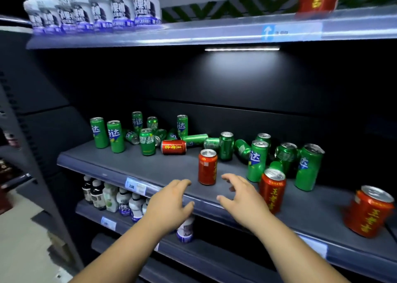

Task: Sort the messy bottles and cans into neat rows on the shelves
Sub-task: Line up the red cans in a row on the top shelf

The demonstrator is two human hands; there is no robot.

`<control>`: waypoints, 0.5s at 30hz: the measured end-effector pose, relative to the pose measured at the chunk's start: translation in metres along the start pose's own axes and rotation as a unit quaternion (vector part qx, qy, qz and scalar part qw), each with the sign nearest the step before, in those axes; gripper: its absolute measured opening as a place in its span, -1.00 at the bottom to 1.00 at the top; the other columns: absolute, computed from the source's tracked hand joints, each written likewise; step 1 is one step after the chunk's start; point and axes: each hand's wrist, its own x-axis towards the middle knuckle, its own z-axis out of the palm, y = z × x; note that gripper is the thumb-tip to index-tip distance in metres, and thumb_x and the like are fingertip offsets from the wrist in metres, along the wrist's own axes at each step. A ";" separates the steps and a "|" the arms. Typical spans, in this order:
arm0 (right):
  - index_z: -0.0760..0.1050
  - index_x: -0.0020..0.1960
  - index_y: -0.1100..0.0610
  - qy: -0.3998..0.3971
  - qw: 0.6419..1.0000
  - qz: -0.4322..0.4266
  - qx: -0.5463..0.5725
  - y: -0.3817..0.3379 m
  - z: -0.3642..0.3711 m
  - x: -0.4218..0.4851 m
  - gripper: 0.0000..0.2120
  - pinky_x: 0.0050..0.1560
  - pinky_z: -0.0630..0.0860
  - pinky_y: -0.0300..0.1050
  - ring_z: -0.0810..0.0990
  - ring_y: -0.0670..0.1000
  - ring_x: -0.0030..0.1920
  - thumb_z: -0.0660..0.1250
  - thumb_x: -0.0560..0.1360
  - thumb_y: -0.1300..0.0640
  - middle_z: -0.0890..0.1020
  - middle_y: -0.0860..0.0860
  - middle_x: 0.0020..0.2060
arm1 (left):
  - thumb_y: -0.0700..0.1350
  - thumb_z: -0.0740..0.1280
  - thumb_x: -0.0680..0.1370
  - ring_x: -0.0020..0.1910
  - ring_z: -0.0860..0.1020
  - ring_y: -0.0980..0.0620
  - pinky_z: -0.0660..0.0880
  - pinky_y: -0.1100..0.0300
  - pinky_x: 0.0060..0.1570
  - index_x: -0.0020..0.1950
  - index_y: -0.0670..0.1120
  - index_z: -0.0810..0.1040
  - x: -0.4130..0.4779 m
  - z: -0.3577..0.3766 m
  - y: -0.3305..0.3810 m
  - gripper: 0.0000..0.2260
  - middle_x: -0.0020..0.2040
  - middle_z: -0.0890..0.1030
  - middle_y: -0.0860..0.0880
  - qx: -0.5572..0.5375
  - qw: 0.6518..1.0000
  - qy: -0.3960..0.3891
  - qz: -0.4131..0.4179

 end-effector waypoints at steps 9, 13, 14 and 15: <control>0.09 0.56 -0.16 0.014 0.997 0.017 0.068 -0.003 0.038 0.085 -0.18 0.33 0.39 -0.07 0.38 0.02 0.43 0.47 0.45 0.07 0.32 -0.10 0.47 | 0.15 0.28 0.55 0.21 0.53 0.06 0.51 0.08 0.11 0.48 0.12 0.27 0.072 0.003 -0.054 -0.49 0.39 0.41 0.10 0.004 1.000 -0.007 -0.006; -0.06 0.60 -0.17 0.033 0.993 0.070 0.093 -0.003 0.059 0.112 -0.02 0.37 0.34 -0.11 0.32 0.04 0.49 0.48 0.42 0.18 0.23 -0.05 0.56 | 0.13 0.30 0.55 0.30 0.48 0.01 0.48 0.08 0.18 0.49 0.09 0.29 0.120 0.010 -0.084 -0.47 0.41 0.41 0.08 0.007 1.000 -0.009 0.029; -0.07 0.60 -0.15 0.042 0.990 0.088 0.104 -0.003 0.066 0.117 -0.01 0.34 0.32 -0.15 0.33 0.04 0.49 0.48 0.42 0.20 0.26 -0.03 0.55 | 0.13 0.31 0.54 0.33 0.46 0.00 0.46 0.08 0.21 0.50 0.08 0.29 0.133 0.013 -0.092 -0.46 0.42 0.41 0.07 0.004 0.999 -0.012 0.040; -0.06 0.61 -0.13 0.052 0.986 0.107 0.117 -0.004 0.073 0.120 -0.02 0.30 0.31 -0.20 0.35 0.04 0.47 0.48 0.42 0.22 0.30 0.00 0.53 | 0.13 0.32 0.53 0.35 0.45 -0.01 0.45 0.08 0.25 0.49 0.07 0.30 0.145 0.016 -0.100 -0.45 0.42 0.42 0.06 0.002 0.999 -0.017 0.052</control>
